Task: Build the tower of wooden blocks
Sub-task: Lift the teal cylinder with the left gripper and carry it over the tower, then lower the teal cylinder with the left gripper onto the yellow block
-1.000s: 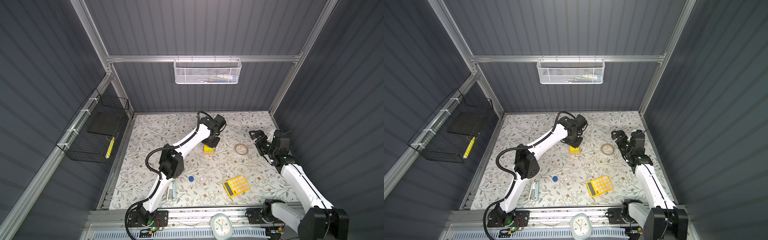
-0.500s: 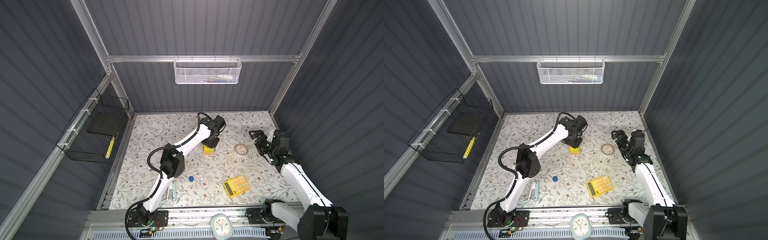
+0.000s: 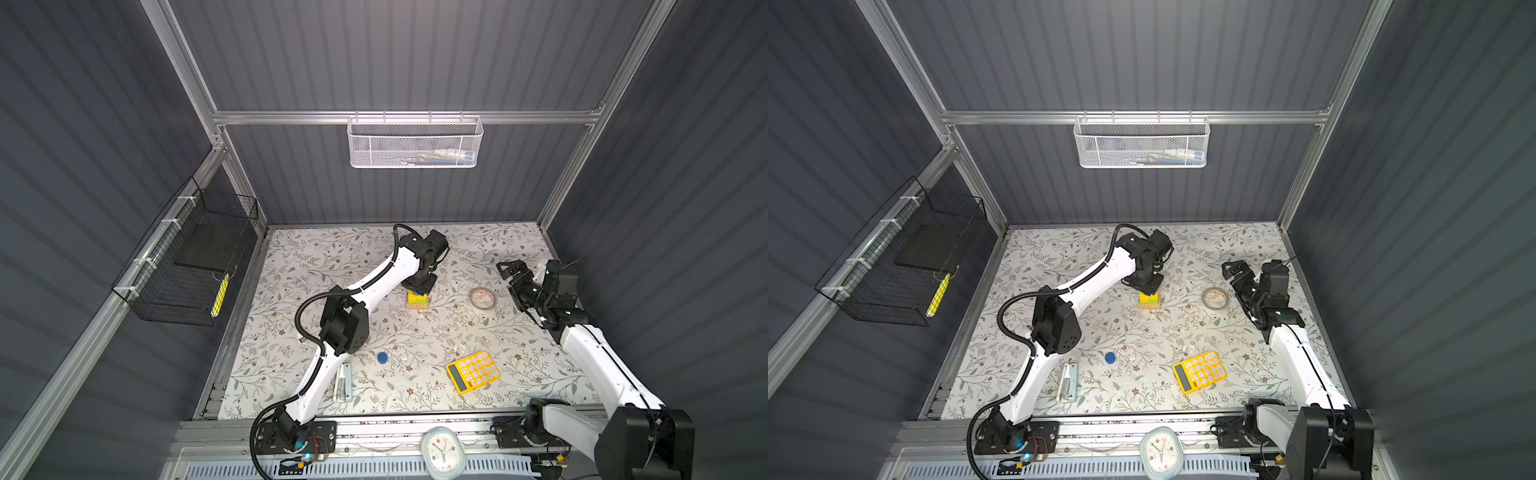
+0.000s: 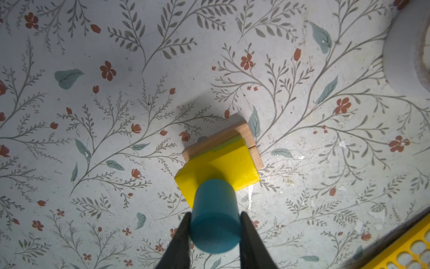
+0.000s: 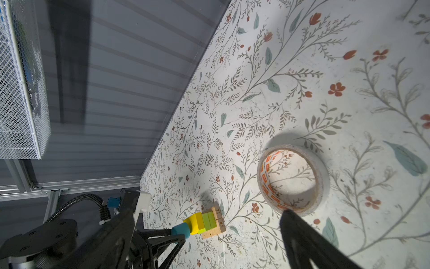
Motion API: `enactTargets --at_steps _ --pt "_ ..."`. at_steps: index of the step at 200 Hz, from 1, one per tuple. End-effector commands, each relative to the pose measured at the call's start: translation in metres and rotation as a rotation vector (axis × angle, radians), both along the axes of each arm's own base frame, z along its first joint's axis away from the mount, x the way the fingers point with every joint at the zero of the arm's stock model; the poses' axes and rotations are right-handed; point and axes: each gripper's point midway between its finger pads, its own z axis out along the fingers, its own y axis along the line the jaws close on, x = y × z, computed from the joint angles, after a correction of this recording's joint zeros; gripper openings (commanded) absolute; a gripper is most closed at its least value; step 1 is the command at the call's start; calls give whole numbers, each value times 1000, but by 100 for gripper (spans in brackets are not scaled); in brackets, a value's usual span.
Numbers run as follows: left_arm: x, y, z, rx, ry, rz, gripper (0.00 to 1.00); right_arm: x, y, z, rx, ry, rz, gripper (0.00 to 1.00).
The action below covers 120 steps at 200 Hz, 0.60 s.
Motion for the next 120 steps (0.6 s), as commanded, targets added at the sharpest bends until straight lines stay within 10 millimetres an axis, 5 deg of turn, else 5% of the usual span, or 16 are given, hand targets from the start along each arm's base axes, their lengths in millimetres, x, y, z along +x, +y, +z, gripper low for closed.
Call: enactTargets --at_steps 1,120 --pt "5 -6 -1 -26 5 -11 22 8 -1 17 -7 -51 9 99" --pt "7 -5 -3 -32 9 -2 22 8 -1 18 -5 -56 9 99"
